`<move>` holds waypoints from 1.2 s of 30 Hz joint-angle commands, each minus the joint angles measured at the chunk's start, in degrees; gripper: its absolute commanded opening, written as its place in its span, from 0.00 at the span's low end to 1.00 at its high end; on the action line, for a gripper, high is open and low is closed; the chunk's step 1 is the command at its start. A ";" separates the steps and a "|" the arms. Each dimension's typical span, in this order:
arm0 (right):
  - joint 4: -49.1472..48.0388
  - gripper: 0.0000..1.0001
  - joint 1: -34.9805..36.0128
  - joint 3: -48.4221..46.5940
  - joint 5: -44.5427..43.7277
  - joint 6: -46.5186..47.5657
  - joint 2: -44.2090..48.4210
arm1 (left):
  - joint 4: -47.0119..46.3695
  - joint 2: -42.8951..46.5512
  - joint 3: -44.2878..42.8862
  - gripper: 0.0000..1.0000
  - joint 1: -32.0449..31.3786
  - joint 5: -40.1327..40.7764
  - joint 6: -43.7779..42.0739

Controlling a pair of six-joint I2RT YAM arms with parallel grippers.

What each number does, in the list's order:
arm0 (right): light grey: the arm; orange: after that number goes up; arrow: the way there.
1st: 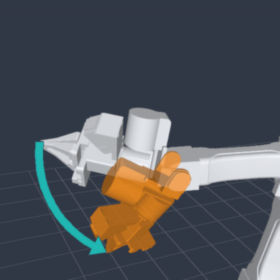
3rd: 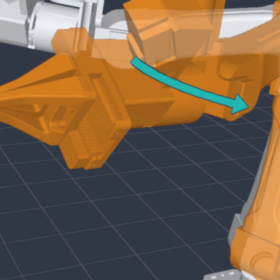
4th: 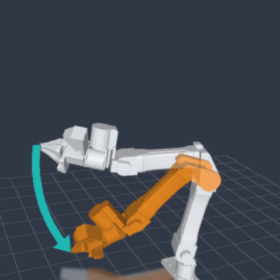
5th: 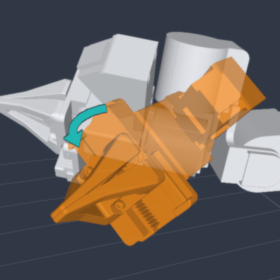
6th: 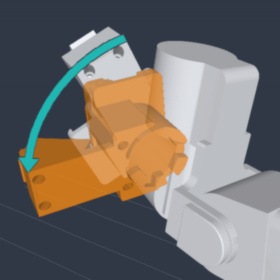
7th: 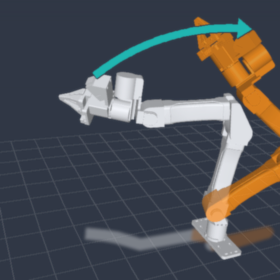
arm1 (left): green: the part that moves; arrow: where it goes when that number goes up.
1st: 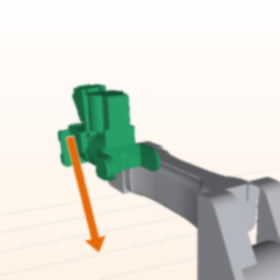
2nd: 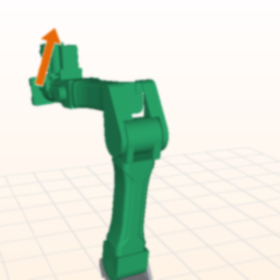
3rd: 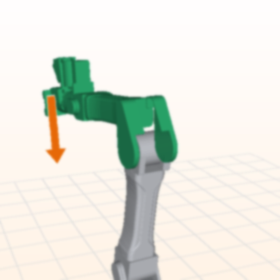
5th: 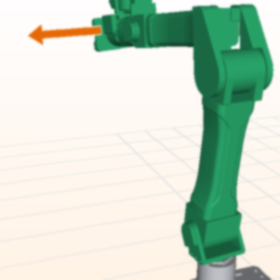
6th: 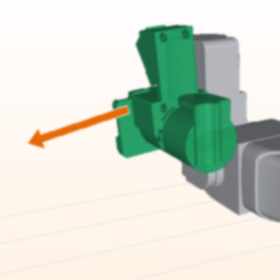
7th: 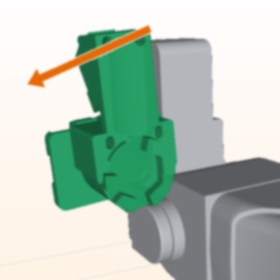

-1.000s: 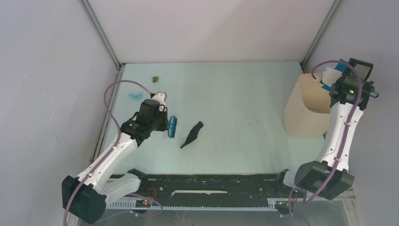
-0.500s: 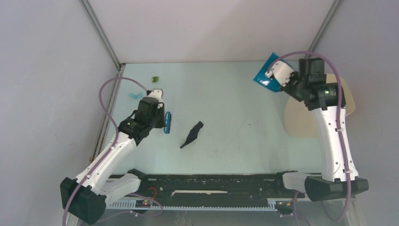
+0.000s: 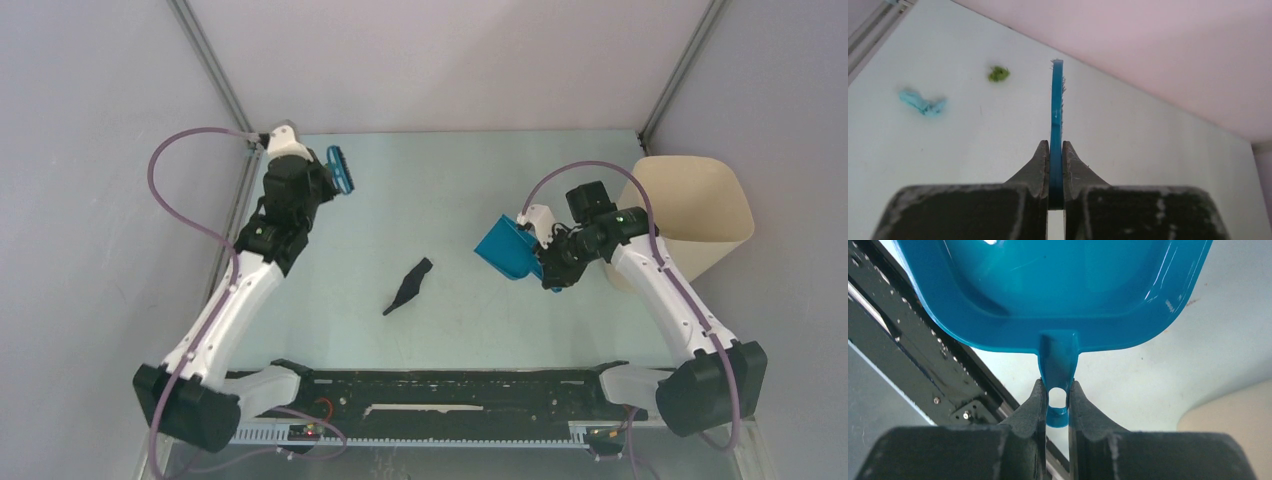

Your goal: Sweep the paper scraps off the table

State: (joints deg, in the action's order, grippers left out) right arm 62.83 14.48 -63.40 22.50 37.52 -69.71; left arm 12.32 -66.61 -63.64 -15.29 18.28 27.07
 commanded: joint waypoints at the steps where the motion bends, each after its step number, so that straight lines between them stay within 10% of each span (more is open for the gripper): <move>1: -6.39 0.09 0.25 2.85 3.47 -4.13 5.50 | -13.54 -9.75 -5.34 0.00 5.98 0.68 12.50; 21: -17.91 0.10 1.00 13.19 5.26 -10.83 7.67 | -35.33 -49.16 -17.83 0.00 18.18 -6.55 38.73; 36: -19.11 0.11 2.47 14.97 3.86 -9.64 7.20 | -31.04 -36.77 3.32 0.00 18.36 1.65 46.91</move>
State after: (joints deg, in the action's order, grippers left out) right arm 45.89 15.66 -48.90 27.00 27.75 -63.13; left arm -19.68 -113.19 -65.80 2.76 14.92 72.44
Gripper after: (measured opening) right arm 0.198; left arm 0.071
